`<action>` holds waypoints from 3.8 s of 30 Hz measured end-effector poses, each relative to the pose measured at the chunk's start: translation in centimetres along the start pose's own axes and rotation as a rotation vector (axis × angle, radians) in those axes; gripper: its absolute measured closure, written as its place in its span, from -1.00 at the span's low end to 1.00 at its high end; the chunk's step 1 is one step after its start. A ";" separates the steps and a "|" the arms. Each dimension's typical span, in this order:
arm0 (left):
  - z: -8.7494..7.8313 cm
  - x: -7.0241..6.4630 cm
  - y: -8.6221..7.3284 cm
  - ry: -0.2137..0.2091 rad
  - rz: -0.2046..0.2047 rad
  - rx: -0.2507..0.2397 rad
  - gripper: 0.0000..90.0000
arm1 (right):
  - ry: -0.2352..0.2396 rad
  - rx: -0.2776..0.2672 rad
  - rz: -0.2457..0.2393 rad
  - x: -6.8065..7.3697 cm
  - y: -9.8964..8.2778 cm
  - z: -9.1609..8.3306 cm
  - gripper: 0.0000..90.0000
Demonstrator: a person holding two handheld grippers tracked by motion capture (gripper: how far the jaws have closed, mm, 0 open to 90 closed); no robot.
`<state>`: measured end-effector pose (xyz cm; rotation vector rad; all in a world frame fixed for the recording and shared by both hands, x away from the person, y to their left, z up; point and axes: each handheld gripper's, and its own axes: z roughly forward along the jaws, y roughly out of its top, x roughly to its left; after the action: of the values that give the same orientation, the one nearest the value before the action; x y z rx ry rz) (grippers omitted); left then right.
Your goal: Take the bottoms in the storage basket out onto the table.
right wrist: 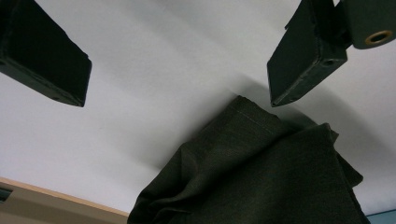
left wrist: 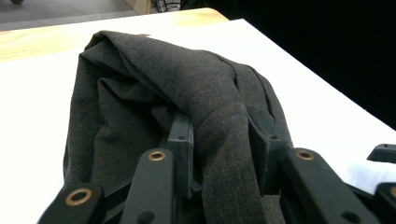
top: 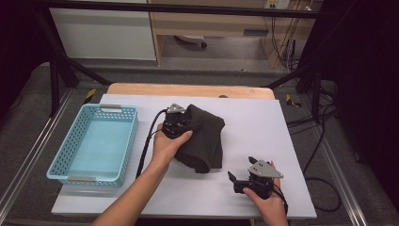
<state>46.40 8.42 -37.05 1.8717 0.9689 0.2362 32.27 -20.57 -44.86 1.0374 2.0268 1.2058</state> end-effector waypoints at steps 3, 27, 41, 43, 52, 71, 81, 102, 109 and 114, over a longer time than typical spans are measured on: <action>0.0 0.0 -0.1 0.004 0.011 0.001 0.41 | 0.003 0.004 -0.004 0.0 0.0 0.1 -0.85; -6.5 1.5 -2.0 0.107 0.051 -0.124 -0.45 | 0.010 0.024 -0.005 0.3 -0.1 0.4 -0.83; -7.7 -0.4 -7.0 0.078 0.088 -0.083 -0.50 | 0.084 0.052 0.032 1.2 0.3 0.9 -0.64; -8.0 -0.5 -8.1 0.071 0.083 -0.078 -0.51 | 0.106 0.043 0.043 1.8 0.6 1.1 -0.58; -9.3 0.1 -11.0 0.110 0.086 -0.097 -0.49 | 0.189 0.099 0.010 5.1 1.5 3.7 -0.39; -8.8 1.0 -11.9 0.142 0.067 -0.074 -0.47 | 0.141 0.023 0.008 4.4 4.7 4.3 0.60; -8.5 1.0 -12.1 0.133 0.064 -0.067 -0.47 | 0.102 0.002 0.039 1.6 6.5 4.5 0.85; -8.0 0.3 -12.4 0.116 0.068 -0.057 -0.45 | -0.095 0.022 0.203 -6.4 5.6 7.0 0.83; -8.2 0.5 -12.3 0.131 0.068 -0.064 -0.45 | -0.110 0.009 0.225 -5.9 4.6 5.2 0.37; -8.2 0.3 -12.3 0.125 0.067 -0.065 -0.45 | -0.098 0.013 0.219 -4.7 3.9 4.0 0.17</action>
<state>35.81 16.70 -43.19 1.8490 0.9718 0.4242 39.19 -21.43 -42.75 1.3257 1.8856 1.2253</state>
